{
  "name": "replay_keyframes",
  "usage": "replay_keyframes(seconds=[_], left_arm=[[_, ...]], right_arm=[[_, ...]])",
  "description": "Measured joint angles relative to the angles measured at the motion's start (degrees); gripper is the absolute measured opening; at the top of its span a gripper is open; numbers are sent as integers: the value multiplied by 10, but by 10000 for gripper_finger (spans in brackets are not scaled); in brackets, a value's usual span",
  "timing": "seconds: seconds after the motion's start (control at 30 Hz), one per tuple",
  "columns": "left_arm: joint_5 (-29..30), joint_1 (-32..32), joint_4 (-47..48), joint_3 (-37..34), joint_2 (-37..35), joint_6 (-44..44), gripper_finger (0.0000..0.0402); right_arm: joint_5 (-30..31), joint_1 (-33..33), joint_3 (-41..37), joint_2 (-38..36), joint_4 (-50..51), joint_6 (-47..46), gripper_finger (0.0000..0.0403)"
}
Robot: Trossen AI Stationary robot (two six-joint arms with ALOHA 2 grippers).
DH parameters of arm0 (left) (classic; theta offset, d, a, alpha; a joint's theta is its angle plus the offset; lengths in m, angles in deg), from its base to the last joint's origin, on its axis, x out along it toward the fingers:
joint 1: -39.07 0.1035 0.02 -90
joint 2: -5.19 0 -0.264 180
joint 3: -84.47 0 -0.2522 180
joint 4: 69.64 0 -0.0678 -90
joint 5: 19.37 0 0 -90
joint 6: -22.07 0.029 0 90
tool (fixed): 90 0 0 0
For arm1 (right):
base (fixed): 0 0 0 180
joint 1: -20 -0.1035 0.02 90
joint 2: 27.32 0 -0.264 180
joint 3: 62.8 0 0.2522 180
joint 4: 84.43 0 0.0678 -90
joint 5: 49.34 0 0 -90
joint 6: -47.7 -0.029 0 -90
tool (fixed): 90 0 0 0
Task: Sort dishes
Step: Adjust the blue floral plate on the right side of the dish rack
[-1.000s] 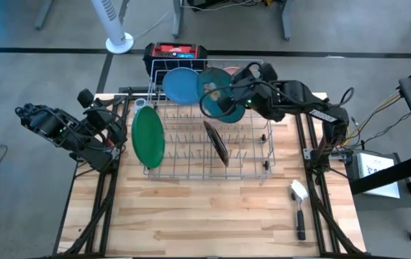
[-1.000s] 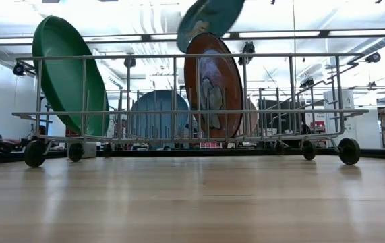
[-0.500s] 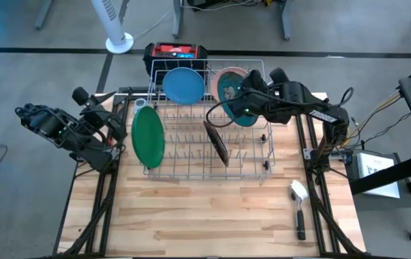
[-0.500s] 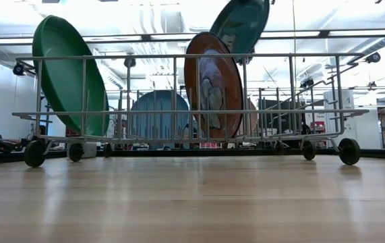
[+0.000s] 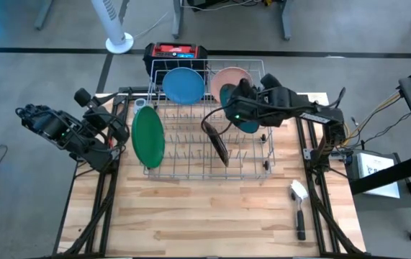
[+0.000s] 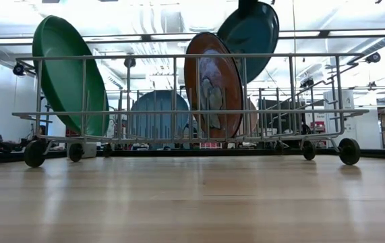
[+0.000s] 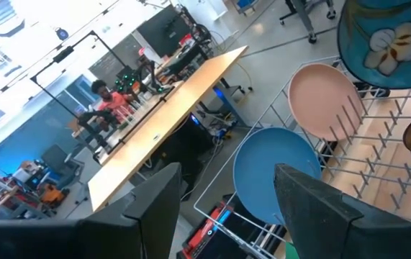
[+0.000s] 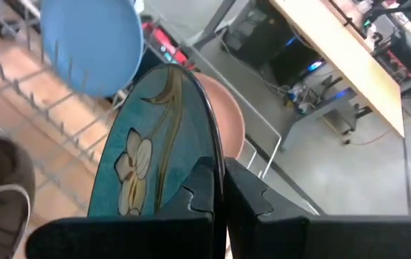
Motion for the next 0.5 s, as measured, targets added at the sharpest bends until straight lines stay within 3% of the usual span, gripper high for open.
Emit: replay_keyframes(seconds=[0.5], left_arm=[[0,0,0,-2,1,-2,211]], right_arm=[[-15,-2,-74,1,0,-42,0]])
